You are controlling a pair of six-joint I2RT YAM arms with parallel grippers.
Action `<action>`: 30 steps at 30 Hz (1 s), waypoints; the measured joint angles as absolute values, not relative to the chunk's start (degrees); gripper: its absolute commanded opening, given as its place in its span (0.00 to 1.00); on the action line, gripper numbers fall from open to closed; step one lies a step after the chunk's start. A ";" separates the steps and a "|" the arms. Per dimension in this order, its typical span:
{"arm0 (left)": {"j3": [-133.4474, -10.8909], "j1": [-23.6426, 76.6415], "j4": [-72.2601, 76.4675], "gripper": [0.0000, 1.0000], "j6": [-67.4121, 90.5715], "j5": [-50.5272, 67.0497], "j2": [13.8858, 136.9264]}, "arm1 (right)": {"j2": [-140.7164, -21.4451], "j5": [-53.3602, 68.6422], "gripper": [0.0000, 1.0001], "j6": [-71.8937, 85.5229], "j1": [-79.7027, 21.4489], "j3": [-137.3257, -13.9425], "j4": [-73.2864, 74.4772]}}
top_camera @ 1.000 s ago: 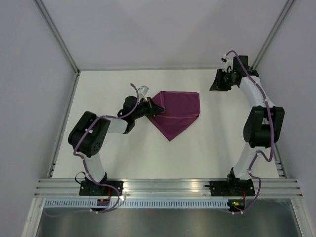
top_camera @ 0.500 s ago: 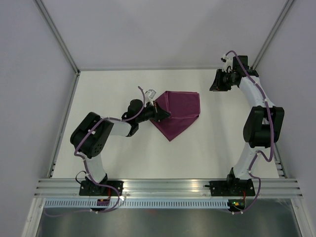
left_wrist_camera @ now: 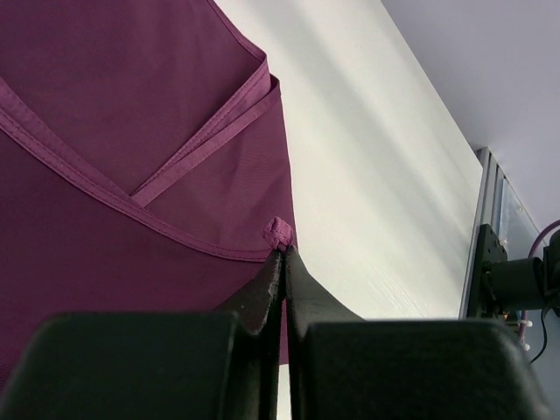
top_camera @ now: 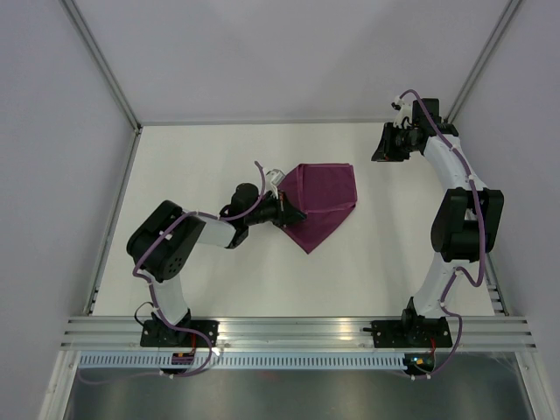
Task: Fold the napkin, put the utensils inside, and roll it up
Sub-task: Fold the napkin
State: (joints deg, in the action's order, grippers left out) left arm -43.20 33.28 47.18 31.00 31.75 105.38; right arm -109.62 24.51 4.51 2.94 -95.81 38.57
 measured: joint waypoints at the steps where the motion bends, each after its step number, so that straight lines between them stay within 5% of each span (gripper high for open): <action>1: -43.05 33.30 47.13 0.02 30.81 31.92 105.38 | -109.62 24.51 0.29 4.49 2.94 -95.81 38.57; 17: -42.96 34.54 44.14 0.02 27.09 34.11 107.92 | -109.62 24.27 0.29 4.45 2.72 -95.81 38.57; 30: -42.96 34.83 42.09 0.14 24.80 34.65 108.22 | -109.62 23.44 0.29 4.27 1.74 -95.81 38.57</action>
State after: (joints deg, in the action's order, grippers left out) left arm -42.96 34.83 42.09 24.80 34.65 108.22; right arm -109.62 23.44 4.27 1.74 -95.81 38.57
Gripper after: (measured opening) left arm 0.126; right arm 0.294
